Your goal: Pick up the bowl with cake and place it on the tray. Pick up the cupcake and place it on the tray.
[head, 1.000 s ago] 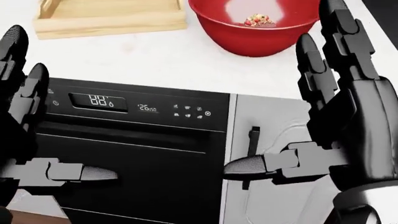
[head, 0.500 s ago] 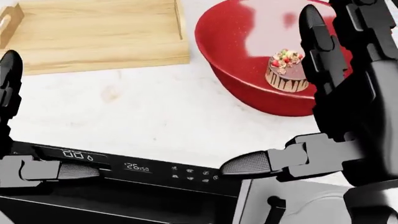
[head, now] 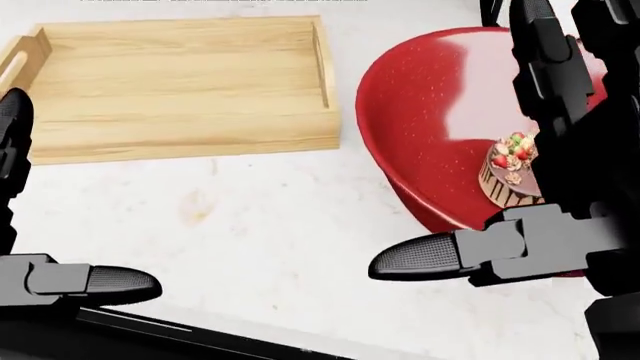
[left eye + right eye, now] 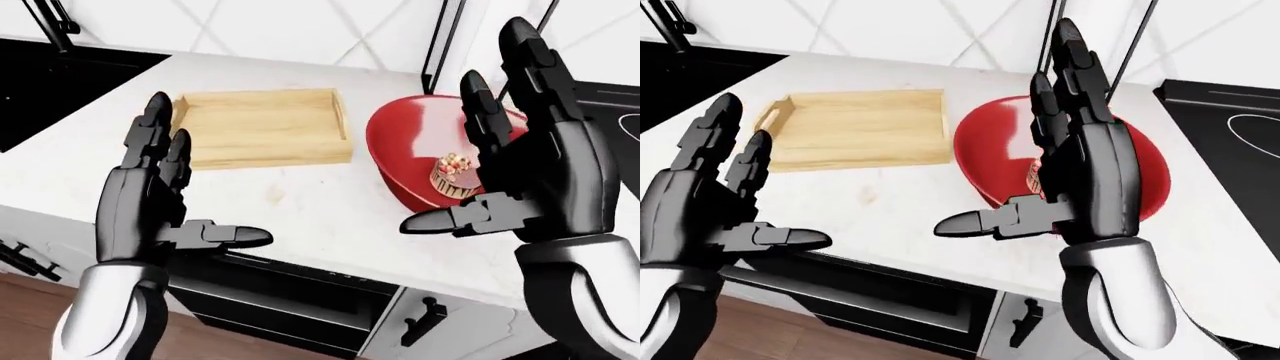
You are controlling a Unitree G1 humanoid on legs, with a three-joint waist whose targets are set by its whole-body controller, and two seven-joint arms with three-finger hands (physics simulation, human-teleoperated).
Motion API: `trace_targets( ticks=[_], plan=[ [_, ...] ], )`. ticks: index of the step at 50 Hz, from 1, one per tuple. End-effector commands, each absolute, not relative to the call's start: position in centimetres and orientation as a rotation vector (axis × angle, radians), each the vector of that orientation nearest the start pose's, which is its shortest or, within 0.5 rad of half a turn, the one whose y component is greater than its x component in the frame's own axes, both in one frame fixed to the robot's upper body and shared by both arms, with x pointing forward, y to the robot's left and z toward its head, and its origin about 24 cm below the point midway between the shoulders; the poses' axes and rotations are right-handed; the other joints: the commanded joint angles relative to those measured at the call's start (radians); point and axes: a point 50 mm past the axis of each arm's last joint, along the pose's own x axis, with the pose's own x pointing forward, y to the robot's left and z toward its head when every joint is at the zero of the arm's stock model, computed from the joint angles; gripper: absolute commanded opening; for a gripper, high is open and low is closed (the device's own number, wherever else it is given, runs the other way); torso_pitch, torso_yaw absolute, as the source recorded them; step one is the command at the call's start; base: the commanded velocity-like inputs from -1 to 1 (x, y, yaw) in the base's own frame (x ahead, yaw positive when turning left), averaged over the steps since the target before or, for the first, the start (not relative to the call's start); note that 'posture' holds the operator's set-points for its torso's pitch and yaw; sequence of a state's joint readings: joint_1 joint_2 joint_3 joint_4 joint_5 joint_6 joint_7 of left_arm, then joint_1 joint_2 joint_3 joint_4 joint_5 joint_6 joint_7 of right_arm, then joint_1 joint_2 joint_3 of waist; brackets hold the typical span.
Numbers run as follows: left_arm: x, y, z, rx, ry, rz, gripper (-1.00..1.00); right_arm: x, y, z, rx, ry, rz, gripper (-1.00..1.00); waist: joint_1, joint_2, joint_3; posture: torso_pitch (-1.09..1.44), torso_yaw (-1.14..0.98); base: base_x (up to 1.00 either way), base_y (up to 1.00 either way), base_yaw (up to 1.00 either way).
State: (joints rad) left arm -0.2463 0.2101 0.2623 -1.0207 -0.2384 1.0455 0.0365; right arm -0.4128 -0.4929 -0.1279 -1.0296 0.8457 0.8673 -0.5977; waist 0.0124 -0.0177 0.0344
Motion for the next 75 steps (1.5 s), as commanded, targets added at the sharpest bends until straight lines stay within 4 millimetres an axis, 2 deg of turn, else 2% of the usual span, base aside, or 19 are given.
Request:
trace_targets(
  ticks=[1,12,22,27,39,46,59,69,75],
  plan=[
    [20.4,17.9,23.0,0.082,-0.317,0.029,1.0,19.2,-14.7,27.3,0.04,-0.505,0.095,1.0,0.0,0.002,-0.02,0.0,0.0,0.0,0.0,0.0],
    [21.0,16.2,25.5,0.147,-0.35,-0.024,1.0,17.8,-16.6,28.8,0.05,-0.533,0.051,1.0,0.003,-0.006,-0.006,0.0,0.0,0.0,0.0,0.0],
    [23.0,12.3,28.9,0.328,-0.399,-0.131,1.0,16.8,-18.6,29.2,0.064,-0.537,-0.011,1.0,0.007,-0.024,0.012,0.0,0.0,0.0,0.0,0.0],
    [23.8,10.9,29.8,0.379,-0.451,-0.173,1.0,16.8,-18.9,29.0,0.069,-0.537,-0.02,1.0,0.008,-0.034,0.018,0.0,0.0,0.0,0.0,0.0],
    [26.6,7.7,31.8,0.506,-0.498,-0.255,1.0,17.0,-18.8,28.7,0.077,-0.531,-0.026,1.0,0.016,-0.059,0.015,0.0,0.0,0.0,0.0,0.0],
    [27.7,5.6,31.2,0.63,-0.513,-0.358,1.0,16.6,-19.5,29.1,0.089,-0.542,-0.043,1.0,0.017,-0.069,0.013,0.0,0.0,0.0,0.0,0.0],
    [26.4,2.0,30.2,0.76,-0.6,-0.57,1.0,16.1,-19.9,29.4,0.105,-0.549,-0.05,1.0,0.02,-0.082,0.01,0.0,0.0,0.0,0.0,0.0],
    [26.4,0.5,30.1,0.795,-0.659,-0.714,1.0,16.0,-19.9,29.8,0.114,-0.556,-0.048,1.0,0.023,-0.085,0.008,0.0,0.0,0.0,0.0,0.0],
    [27.1,0.0,30.2,0.803,-0.679,-0.741,1.0,15.9,-19.9,29.9,0.119,-0.557,-0.046,1.0,0.026,-0.086,0.008,0.0,0.0,0.0,0.0,0.0]
  ],
)
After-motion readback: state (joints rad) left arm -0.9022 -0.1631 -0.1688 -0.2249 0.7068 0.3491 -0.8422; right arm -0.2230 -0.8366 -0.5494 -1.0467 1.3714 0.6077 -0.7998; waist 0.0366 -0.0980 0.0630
